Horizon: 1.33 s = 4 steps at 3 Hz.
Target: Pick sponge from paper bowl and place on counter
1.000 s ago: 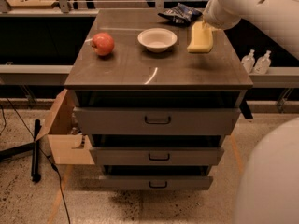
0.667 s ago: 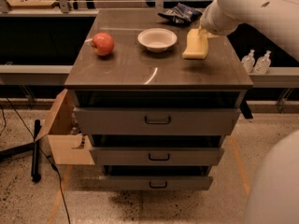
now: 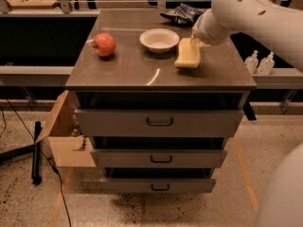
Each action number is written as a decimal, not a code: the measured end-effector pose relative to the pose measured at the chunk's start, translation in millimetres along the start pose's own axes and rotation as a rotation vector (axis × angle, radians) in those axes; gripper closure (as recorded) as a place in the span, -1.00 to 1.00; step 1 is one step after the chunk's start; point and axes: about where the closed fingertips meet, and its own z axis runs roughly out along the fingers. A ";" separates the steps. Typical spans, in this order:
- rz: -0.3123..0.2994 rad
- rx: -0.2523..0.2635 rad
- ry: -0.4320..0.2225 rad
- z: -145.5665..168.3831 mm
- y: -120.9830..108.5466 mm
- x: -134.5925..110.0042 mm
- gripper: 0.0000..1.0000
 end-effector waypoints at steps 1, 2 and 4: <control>-0.001 -0.020 0.013 8.9 9.3 8.2 0.20; 0.000 -0.027 0.019 17.1 13.8 12.6 -0.25; 0.010 0.057 -0.053 2.8 -6.3 -10.1 -1.00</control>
Offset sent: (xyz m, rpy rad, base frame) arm 0.0105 0.0252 -0.0240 0.0271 0.0138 0.0283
